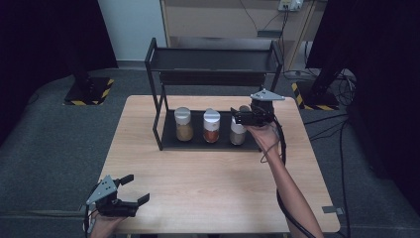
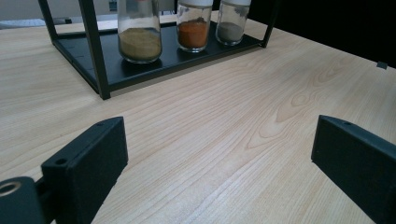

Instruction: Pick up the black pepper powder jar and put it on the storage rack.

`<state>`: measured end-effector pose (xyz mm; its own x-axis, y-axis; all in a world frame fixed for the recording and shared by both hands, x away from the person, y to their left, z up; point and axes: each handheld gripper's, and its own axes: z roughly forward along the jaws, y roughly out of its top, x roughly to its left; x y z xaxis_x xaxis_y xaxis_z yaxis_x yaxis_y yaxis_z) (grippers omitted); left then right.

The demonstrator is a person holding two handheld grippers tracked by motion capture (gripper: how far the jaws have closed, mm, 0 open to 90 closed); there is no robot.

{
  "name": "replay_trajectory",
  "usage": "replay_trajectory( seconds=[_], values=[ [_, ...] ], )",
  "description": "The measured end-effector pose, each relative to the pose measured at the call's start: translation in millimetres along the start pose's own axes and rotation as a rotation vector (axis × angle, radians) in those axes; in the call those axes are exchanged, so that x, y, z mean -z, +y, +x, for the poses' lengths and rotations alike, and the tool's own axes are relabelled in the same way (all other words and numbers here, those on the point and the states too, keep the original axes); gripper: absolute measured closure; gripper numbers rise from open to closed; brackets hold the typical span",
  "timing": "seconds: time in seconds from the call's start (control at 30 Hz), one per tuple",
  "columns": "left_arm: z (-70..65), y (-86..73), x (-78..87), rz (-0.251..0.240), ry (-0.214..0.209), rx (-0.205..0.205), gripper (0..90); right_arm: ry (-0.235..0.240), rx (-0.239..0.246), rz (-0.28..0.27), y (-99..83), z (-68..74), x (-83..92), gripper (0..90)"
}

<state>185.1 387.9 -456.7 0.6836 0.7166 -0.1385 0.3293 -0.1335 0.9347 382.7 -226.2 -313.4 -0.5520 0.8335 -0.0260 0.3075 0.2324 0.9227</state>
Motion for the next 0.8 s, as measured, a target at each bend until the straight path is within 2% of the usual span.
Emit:
replay_trajectory(
  seconds=[0.3,0.43,0.6,0.8],
  values=[
    [0.1,-0.2,-0.3,-0.001,0.002,0.003,2.6,0.048,0.047,-0.023,7.5,5.6,24.2,9.1],
    [0.3,-0.1,-0.6,-0.002,0.002,0.006,2.6,0.076,0.039,-0.029,5.7,4.1,37.1,9.2],
    [0.9,-0.4,-1.0,-0.004,0.002,0.013,2.6,0.101,0.031,-0.044,-3.0,3.7,56.5,9.2],
    [1.0,-0.4,-0.9,-0.003,0.002,0.008,2.6,0.109,0.032,-0.068,-17.9,4.6,80.9,9.3]
  ],
)
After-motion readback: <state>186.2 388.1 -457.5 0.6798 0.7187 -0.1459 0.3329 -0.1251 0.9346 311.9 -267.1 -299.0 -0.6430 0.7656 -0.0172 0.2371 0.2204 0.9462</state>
